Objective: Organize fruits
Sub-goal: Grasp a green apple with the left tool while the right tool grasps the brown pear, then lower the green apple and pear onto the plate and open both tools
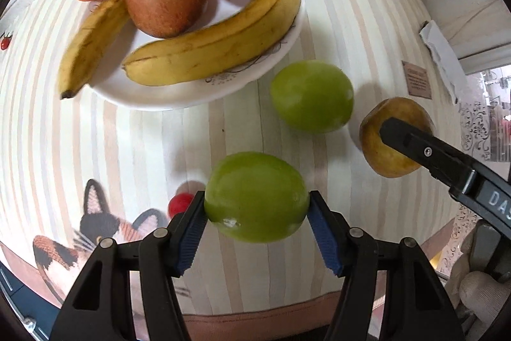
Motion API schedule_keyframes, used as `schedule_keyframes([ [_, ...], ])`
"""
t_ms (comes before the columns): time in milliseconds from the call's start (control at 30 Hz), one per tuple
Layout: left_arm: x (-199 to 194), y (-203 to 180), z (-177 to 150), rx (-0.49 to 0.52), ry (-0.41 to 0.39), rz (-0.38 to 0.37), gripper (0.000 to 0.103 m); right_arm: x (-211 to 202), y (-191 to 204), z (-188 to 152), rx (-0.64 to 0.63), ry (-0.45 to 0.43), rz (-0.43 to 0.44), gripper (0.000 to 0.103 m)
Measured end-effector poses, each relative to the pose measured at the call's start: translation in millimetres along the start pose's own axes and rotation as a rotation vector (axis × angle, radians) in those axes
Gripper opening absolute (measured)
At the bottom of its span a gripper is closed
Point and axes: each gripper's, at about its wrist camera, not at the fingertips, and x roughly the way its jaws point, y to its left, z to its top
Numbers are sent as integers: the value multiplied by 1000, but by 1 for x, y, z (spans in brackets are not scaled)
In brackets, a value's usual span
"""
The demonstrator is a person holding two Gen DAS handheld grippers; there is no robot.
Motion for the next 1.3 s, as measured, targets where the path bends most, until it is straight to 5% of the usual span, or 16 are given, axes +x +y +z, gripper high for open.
schedule_keyframes([
  [233, -52, 25, 7, -28, -98, -40, 60, -28, 19, 9, -24, -52, 66, 70],
  [433, -76, 61, 37, -73, -177, 3, 60, -44, 50, 40, -64, -90, 141, 70],
  [600, -72, 78, 61, -106, -188, 31, 60, -47, 78, 71, -102, -98, 179, 70],
  [833, -47, 93, 77, -194, -163, -27, 60, -26, 130, 118, -180, -54, 208, 70],
  [1300, -32, 93, 75, -255, -150, -97, 60, 33, 185, 143, -290, 48, 155, 70],
])
